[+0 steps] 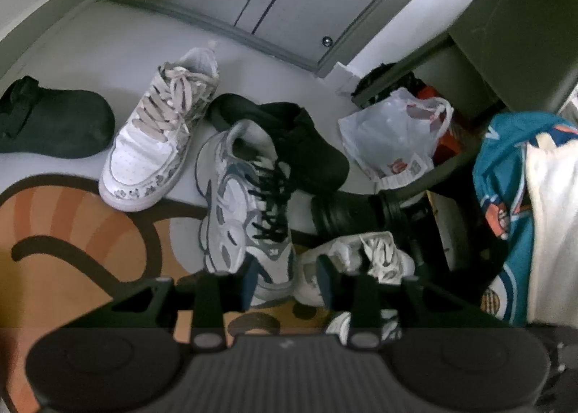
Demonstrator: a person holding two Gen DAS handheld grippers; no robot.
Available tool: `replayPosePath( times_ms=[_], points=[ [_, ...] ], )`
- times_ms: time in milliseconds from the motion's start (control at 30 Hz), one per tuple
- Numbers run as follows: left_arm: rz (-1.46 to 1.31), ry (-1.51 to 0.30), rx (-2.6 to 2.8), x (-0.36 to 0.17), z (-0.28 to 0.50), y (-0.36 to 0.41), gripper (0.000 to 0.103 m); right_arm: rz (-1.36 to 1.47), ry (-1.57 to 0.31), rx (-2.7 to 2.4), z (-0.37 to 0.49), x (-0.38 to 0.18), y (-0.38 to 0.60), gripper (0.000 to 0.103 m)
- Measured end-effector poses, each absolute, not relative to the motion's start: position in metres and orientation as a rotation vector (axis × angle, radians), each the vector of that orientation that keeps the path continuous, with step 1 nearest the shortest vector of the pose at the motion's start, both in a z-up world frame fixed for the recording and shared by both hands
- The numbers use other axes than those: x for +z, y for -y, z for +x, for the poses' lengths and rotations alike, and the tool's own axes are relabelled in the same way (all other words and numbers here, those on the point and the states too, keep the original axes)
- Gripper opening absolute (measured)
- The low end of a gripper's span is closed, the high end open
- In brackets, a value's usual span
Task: Organize scattered shoes
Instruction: 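Open the right tool to release the grey-white sneaker on the floor, then grasp the second grey chunky sneaker's collar and laces with the left tool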
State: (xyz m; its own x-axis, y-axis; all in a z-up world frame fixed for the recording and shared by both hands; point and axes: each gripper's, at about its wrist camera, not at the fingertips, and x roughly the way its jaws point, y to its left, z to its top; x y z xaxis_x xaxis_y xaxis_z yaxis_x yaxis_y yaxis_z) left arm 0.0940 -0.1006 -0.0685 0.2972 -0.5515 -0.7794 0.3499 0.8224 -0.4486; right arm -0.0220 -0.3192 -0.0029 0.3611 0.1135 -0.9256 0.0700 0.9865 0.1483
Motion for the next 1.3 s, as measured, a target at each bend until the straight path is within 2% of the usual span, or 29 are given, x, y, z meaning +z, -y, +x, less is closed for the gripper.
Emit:
replayPosePath(
  times_ms=[167, 267, 367, 800, 900, 1300],
  points=[
    [-0.139, -1.078, -0.589, -0.070, 0.094, 0.099, 0.035, 0.237, -1.172, 0.063, -0.017, 0.018, 0.331, 0.083],
    [-0.131, -1.077, -0.573, -0.079, 0.100, 0.094, 0.026, 0.274, -1.176, 0.033, -0.018, 0.020, 0.336, 0.085],
    [-0.111, -1.087, -0.549, -0.090, 0.109, 0.092, 0.021, 0.315, -1.123, 0.004, -0.020, 0.027, 0.338, 0.085],
    [-0.008, -1.056, -0.590, -0.101, 0.142, 0.151, 0.021, 0.322, -1.040, 0.041, -0.022, 0.053, 0.333, 0.085],
    [0.015, -1.071, -0.595, -0.108, 0.148, 0.166, 0.032, 0.303, -1.010, 0.064, -0.024, 0.061, 0.329, 0.086],
    [0.101, -1.045, -0.629, -0.126, 0.155, 0.214, 0.031, 0.318, -1.002, 0.115, -0.026, 0.070, 0.324, 0.086]
  ],
)
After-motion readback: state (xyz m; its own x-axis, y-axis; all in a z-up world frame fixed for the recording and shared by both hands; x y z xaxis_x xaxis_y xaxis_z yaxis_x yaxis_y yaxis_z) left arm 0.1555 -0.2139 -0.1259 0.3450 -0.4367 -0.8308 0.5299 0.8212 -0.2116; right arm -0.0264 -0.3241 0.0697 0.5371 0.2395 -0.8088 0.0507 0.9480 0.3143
